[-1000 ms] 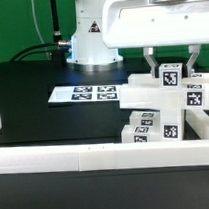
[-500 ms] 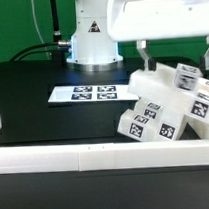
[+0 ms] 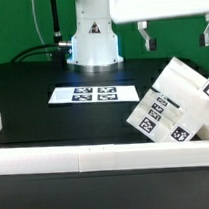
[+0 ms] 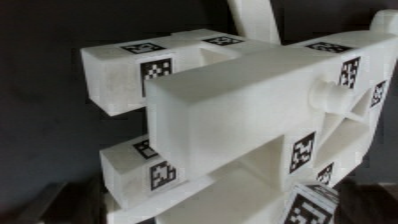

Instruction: Assemble chair

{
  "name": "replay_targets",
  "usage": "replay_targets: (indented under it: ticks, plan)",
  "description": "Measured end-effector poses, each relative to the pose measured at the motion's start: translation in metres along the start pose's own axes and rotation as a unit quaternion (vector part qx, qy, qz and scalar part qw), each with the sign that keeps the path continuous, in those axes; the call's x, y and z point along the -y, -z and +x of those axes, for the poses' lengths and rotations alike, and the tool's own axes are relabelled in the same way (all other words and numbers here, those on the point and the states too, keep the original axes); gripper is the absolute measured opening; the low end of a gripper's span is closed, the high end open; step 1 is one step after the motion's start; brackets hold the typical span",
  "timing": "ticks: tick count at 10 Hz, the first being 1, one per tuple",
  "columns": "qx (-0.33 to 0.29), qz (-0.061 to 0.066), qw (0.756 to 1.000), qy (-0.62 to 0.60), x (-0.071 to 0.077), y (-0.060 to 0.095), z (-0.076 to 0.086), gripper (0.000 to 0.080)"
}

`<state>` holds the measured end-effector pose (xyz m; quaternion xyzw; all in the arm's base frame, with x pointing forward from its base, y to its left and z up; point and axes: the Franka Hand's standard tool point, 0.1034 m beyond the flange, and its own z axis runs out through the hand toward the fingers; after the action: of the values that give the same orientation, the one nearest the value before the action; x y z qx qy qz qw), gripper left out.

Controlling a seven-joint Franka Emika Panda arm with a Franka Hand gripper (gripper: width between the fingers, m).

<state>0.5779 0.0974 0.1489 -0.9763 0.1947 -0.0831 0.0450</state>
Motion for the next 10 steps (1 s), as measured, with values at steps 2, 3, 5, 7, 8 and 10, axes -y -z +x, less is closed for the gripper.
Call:
replay_targets:
  ticks: [2, 3, 5, 7, 8, 10]
  plan:
    - [0.004, -0.002, 1.0, 0.008, -0.001, -0.003, -0.005, 0.0649]
    - [0.006, -0.003, 1.0, 0.02, -0.007, -0.001, -0.008, 0.0649]
    - [0.004, -0.006, 0.999, 0.036, -0.023, -0.006, -0.015, 0.0649]
    - [0.004, -0.01, 0.999, 0.043, -0.033, -0.012, -0.018, 0.0649]
    - [0.007, -0.013, 0.999, 0.044, -0.037, -0.016, -0.02, 0.0649]
    - [0.007, -0.015, 0.999, 0.052, -0.041, -0.018, -0.018, 0.0649]
